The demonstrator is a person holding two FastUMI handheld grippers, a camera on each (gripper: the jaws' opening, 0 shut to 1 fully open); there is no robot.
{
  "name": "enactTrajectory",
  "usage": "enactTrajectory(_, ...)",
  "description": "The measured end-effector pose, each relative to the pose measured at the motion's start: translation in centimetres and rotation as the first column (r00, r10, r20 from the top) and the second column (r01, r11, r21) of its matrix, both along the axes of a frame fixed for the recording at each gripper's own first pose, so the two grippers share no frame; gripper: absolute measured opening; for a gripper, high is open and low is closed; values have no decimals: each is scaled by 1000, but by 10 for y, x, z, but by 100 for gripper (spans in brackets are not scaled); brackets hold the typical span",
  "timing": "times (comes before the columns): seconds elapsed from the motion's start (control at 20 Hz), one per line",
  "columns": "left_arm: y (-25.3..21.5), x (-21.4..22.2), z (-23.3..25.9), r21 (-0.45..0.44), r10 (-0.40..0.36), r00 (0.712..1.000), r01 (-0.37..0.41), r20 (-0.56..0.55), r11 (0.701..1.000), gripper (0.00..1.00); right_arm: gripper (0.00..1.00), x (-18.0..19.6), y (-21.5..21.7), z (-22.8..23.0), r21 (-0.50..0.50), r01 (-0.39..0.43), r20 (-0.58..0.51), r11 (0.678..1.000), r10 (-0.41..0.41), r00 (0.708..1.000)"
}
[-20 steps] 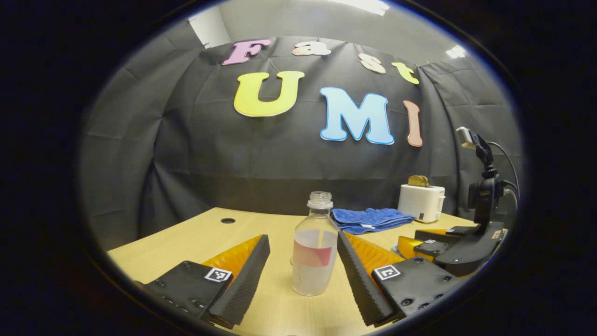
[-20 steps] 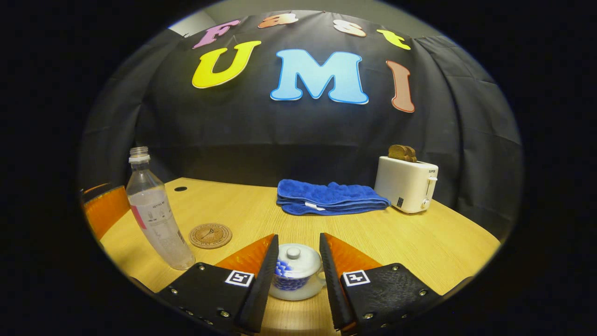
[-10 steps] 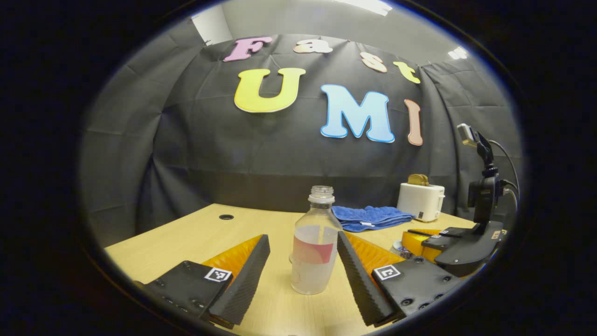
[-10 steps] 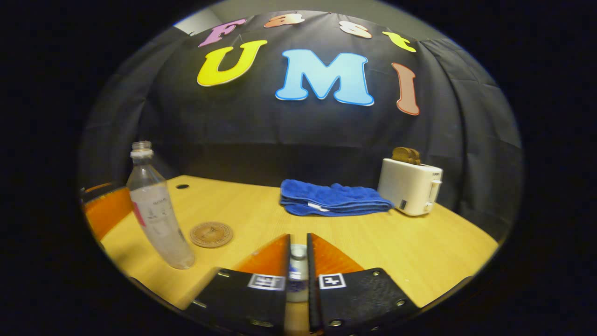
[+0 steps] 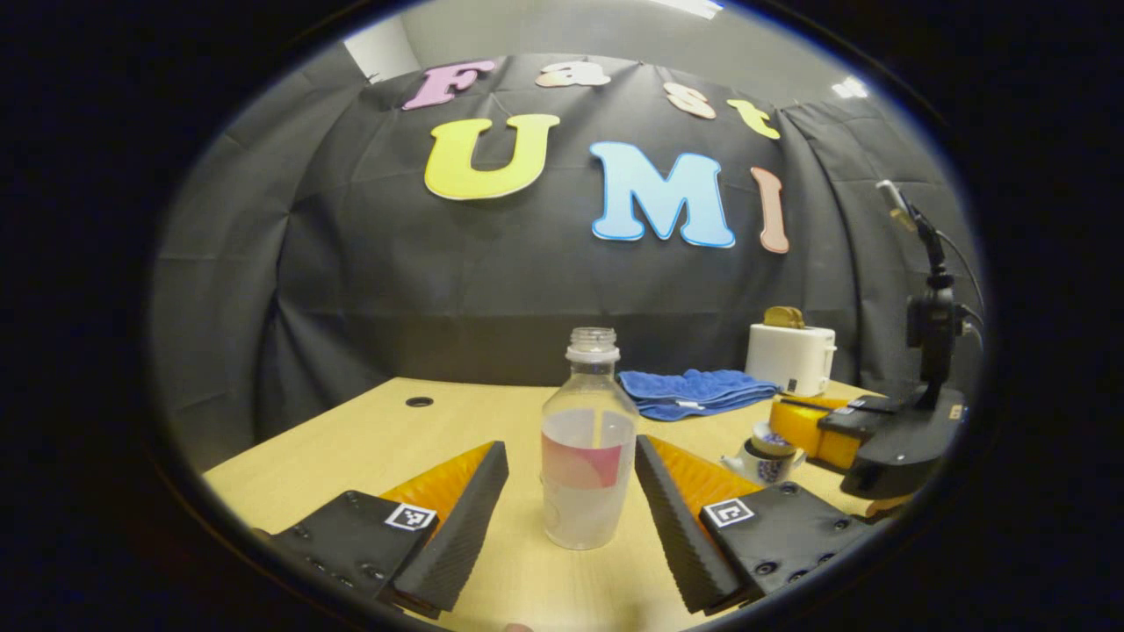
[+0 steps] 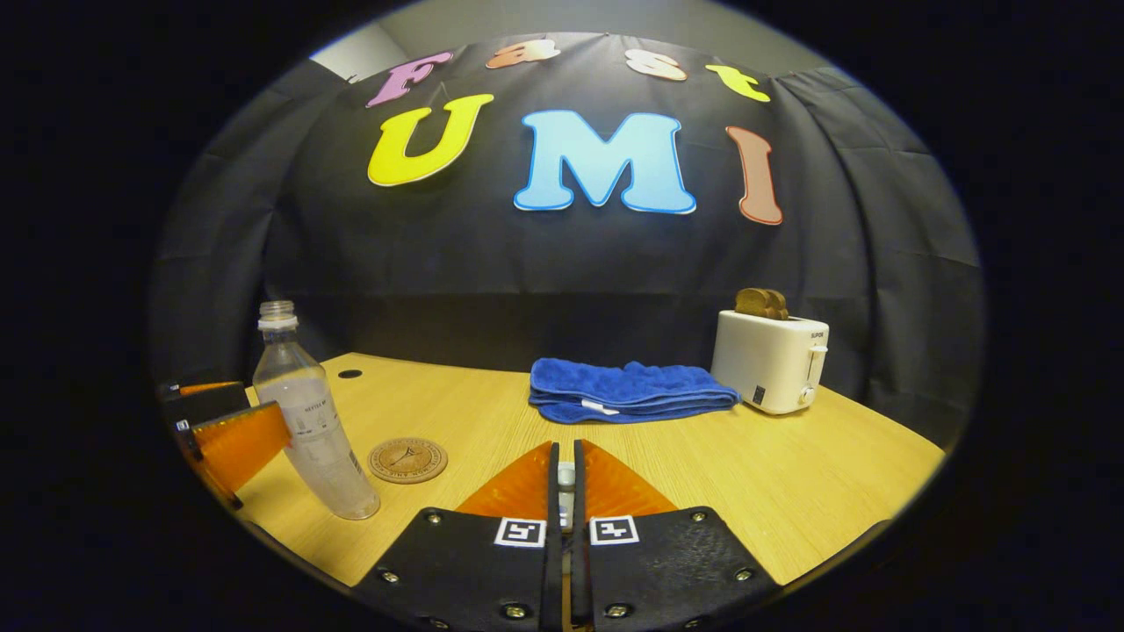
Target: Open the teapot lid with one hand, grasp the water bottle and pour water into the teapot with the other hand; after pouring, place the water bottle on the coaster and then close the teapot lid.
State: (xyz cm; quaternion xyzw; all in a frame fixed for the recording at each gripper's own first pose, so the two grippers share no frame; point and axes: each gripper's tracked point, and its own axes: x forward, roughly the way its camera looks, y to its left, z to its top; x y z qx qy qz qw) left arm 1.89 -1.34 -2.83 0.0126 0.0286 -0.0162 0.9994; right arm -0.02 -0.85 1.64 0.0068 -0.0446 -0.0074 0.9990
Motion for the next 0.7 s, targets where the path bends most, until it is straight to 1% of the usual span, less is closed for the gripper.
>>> enactTrajectory(0.2, -5, 7, -6, 24, -3, 1000, 3, -18, 1000, 100, 4, -10, -17, 14, -12, 40, 60, 999, -39, 997)
enactTrajectory(0.4, -9, 18, -17, 68, 2, 999, 1, -44, 998, 100, 4, -19, -41, 21, -4, 89, 98, 996, -88, 991)
enactTrajectory(0.55, -10, 25, -24, 85, 7, 998, -2, -63, 996, 100, 4, -24, -57, 18, 8, 116, 102, 993, -116, 988)
enactTrajectory(0.7, -11, 29, -30, 94, 17, 997, -9, -80, 996, 100, 4, -25, -68, 9, 29, 123, 82, 992, -125, 989)
